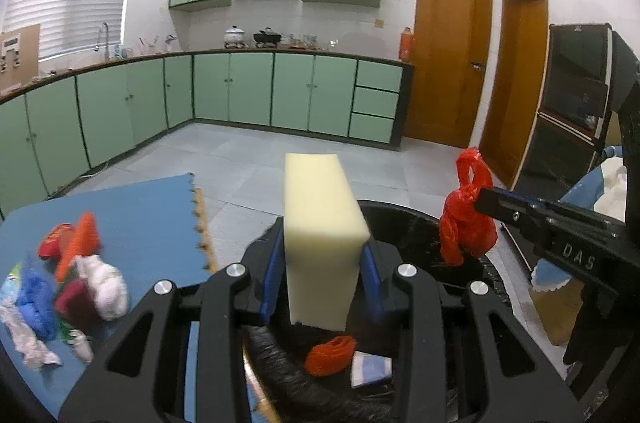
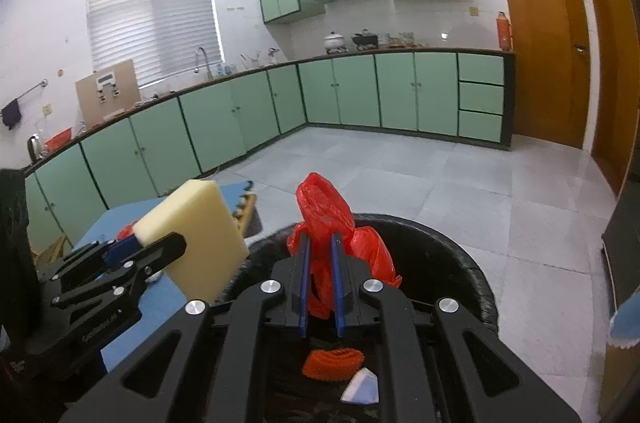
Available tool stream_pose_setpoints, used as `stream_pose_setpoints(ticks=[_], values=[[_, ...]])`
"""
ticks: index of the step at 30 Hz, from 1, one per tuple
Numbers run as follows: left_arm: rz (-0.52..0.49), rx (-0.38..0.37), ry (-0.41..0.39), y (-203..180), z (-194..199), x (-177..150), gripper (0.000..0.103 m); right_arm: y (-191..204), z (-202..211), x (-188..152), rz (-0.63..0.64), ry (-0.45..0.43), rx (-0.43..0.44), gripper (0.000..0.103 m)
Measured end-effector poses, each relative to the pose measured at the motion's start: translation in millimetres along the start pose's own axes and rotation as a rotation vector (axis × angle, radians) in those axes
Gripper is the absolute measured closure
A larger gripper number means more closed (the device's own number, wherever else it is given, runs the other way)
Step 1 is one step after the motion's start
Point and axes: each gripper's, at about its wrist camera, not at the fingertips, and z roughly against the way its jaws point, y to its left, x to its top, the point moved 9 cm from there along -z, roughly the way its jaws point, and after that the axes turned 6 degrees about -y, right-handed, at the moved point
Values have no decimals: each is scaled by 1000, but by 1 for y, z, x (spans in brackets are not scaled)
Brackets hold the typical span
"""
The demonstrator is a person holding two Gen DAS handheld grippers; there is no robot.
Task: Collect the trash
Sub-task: 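Carry the red bag and yellow sponge over the bin and open both tools, then return both tools to the remaining trash on the mat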
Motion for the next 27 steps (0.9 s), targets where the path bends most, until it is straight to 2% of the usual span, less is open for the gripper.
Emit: stream_pose_setpoints(ticks=[13, 15, 18, 20, 21, 23, 24, 26, 27], values=[[10, -46, 131, -17, -69, -38, 69, -50, -33, -38, -65, 87, -75, 93], [19, -54, 149, -16, -76, -40, 66, -54, -37, -43, -64, 99, -84, 89], [47, -63, 159, -12, -80, -39, 50, -61, -38, -50, -71, 108, -106, 75], [56, -64, 152, -9, -77, -39, 45, -63, -36, -52, -74, 103, -126, 59], [58, -60, 150, -5, -75, -38, 42, -65, -35, -53, -76, 102, -130, 54], [62, -52, 141, 1, -69, -34, 40, -66, -33, -54, -79, 101, -148, 32], [62, -48, 136, 4, -66, -33, 37, -65, -30, -53, -80, 90, -159, 27], [60, -30, 115, 13, -54, -27, 31, -63, -27, -49, -79, 75, -169, 10], [56, -18, 104, 19, -48, -24, 28, -61, -25, -47, -79, 65, -178, 8]])
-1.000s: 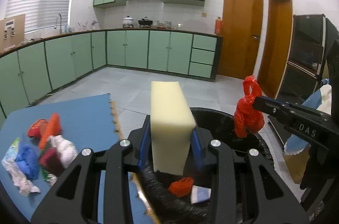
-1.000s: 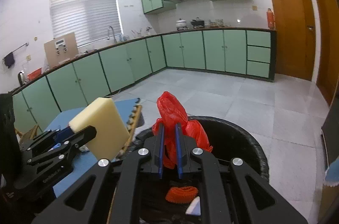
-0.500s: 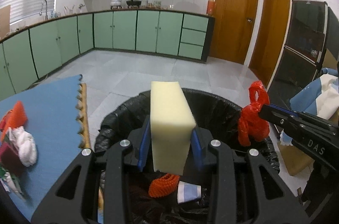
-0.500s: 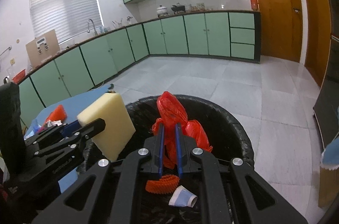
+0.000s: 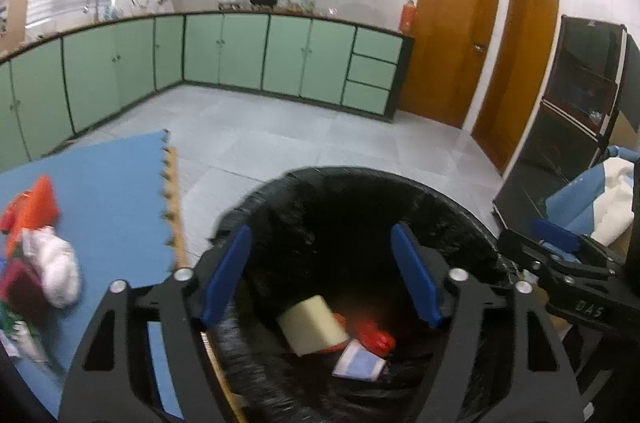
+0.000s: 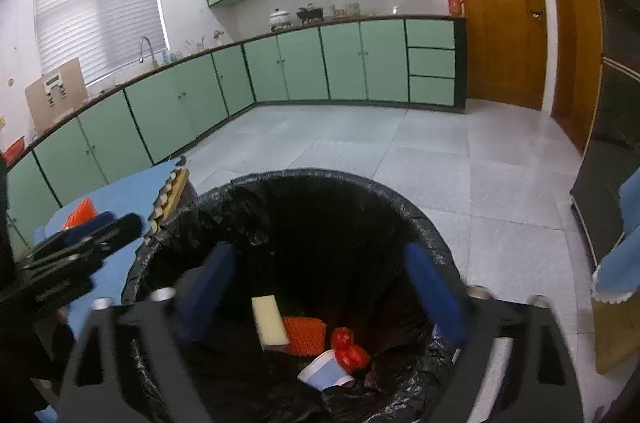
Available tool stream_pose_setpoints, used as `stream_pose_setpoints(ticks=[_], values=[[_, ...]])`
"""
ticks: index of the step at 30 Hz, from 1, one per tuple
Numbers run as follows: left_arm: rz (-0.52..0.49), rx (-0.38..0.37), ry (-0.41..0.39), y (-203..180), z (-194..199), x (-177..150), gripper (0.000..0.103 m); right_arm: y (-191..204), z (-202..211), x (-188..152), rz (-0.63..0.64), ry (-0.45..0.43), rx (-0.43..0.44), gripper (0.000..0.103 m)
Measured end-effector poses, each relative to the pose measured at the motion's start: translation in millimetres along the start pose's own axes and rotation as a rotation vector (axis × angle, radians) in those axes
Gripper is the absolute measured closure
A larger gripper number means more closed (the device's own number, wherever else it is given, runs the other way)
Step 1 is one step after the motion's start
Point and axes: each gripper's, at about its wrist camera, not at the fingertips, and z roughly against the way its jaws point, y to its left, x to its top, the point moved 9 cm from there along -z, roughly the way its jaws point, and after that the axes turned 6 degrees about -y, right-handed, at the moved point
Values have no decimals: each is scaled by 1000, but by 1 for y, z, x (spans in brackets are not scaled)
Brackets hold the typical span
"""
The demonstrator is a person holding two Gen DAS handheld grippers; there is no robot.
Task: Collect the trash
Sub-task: 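Return both tools to the remaining trash on the mat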
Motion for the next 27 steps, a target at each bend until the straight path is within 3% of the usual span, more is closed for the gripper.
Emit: stream_pose_setpoints(ticks=[6, 16, 22, 27], values=[[-16, 81, -47, 38, 45, 9, 20, 27, 12, 11, -29, -30, 41, 6], [-14, 315, -98, 141, 131, 6, 18, 129, 7, 3, 15, -20, 188, 6], [49, 459, -80, 208, 170, -9, 18, 192, 4, -14, 83, -7, 268, 6], [107, 530, -52, 249, 188, -27, 18, 236, 3, -31, 140, 2, 318, 6]])
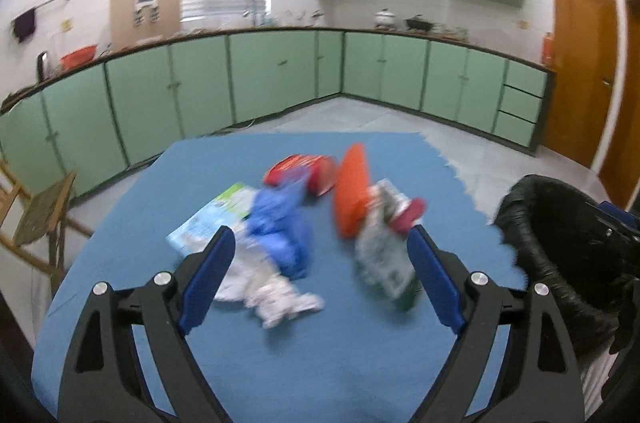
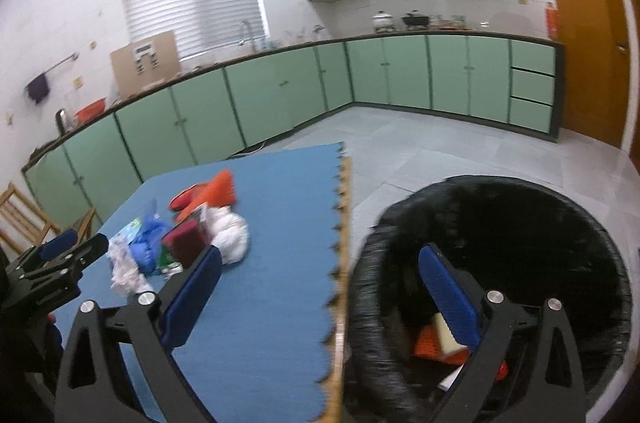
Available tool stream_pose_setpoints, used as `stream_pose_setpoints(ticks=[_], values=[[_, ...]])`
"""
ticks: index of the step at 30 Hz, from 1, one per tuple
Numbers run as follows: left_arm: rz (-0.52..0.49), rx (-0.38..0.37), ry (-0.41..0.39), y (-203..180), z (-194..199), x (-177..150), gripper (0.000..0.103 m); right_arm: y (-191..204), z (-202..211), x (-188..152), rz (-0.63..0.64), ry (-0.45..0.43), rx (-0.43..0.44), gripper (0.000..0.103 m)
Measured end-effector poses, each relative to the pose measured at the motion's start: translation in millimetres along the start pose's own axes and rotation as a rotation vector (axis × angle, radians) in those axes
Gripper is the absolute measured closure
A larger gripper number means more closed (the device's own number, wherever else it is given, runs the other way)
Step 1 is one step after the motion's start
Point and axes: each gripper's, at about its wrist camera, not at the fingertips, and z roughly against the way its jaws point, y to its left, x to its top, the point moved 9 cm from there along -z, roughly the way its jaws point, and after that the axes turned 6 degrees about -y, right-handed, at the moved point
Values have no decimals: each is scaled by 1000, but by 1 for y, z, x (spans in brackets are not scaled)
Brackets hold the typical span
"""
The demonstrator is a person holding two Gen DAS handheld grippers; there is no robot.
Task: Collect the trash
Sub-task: 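Return both tools to the remaining trash on the mat, then grasp the crumpled white tissue with the left tool and lift it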
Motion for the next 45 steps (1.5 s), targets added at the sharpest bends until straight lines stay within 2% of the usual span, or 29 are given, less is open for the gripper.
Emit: stream_pose_setpoints(ticks=[9, 15, 24, 26, 29, 32, 34, 39, 45], values=[[26, 47, 76, 37, -16, -28, 18, 45, -31, -21, 79, 47, 44, 6], [43, 57, 129, 47, -36, -42, 18, 57, -46, -31, 84, 77, 54, 7], [78, 85, 265, 57, -66, -67, 18, 65, -56, -38, 114, 102, 68, 7], [93, 85, 289, 59, -71, -70, 24, 66, -58, -38, 118, 105, 69, 7], [116, 75, 316, 63, -76, -73, 37, 67, -58, -39, 128, 106, 70, 7], [119, 57, 311, 63, -75, -72, 57, 69, -59, -40, 128, 106, 77, 7], [113, 42, 305, 61, -75, -70, 76, 71, -60, -40, 130, 108, 83, 7], [138, 50, 270, 68, -70, -64, 84, 77, -58, -38, 136, 107, 106, 8], [147, 46, 203, 68, -42, -54, 85, 80, -58, -34, 142, 97, 101, 9]])
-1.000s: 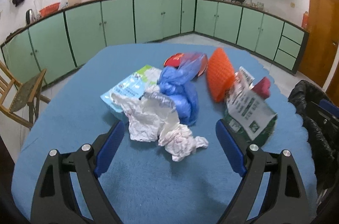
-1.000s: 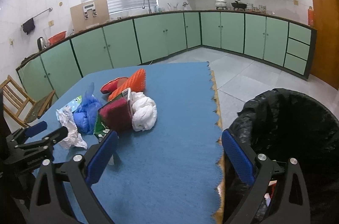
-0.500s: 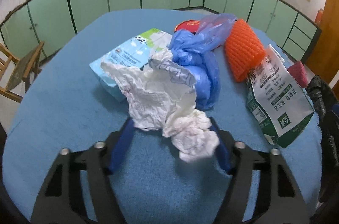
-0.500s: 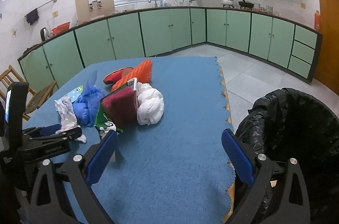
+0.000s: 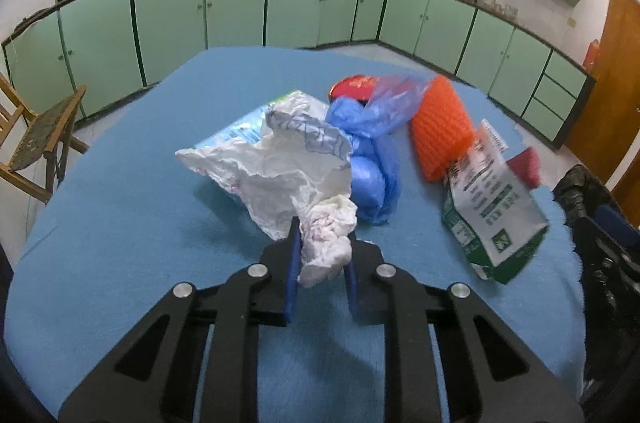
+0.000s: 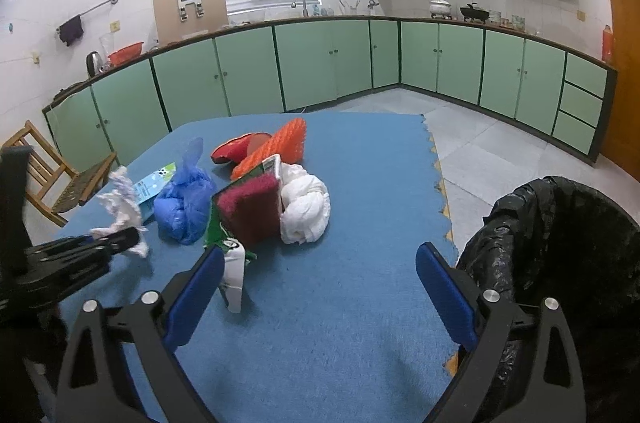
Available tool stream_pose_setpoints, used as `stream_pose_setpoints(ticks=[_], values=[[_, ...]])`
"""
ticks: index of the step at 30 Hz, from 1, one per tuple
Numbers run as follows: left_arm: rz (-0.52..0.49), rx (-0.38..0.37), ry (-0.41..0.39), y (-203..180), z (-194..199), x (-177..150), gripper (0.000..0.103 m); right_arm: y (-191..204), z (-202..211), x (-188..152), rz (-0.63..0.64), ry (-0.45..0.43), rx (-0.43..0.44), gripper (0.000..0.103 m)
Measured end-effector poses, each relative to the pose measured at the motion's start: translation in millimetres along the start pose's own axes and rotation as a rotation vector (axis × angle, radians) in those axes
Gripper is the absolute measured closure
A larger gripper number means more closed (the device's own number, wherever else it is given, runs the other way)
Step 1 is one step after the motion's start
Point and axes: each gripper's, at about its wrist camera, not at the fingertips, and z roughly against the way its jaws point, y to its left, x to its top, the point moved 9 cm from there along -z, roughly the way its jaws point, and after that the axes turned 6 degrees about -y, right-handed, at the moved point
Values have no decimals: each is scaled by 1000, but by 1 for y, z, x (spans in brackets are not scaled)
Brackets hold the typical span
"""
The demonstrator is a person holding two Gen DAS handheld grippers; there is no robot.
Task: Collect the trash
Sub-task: 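Grasp the crumpled white tissue with the left tool and lift it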
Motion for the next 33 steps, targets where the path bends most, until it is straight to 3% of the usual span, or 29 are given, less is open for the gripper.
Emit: stream_pose_setpoints(ticks=[9, 18, 23, 27, 33], values=[[-42, 6, -14, -5, 12, 4, 85, 8, -15, -10, 9, 49, 0, 9], [-21, 25, -15, -12, 10, 2, 85, 42, -12, -5, 40, 31, 100, 9], [-24, 19, -21, -19, 11, 1, 85, 21, -9, 5, -11, -1, 38, 9], [-33, 12, -26, -24, 12, -1, 85, -3, -16, -1, -32, 33, -28, 9], [-47, 3, -26, -32, 12, -1, 85, -5, -24, -13, -28, 74, -30, 9]])
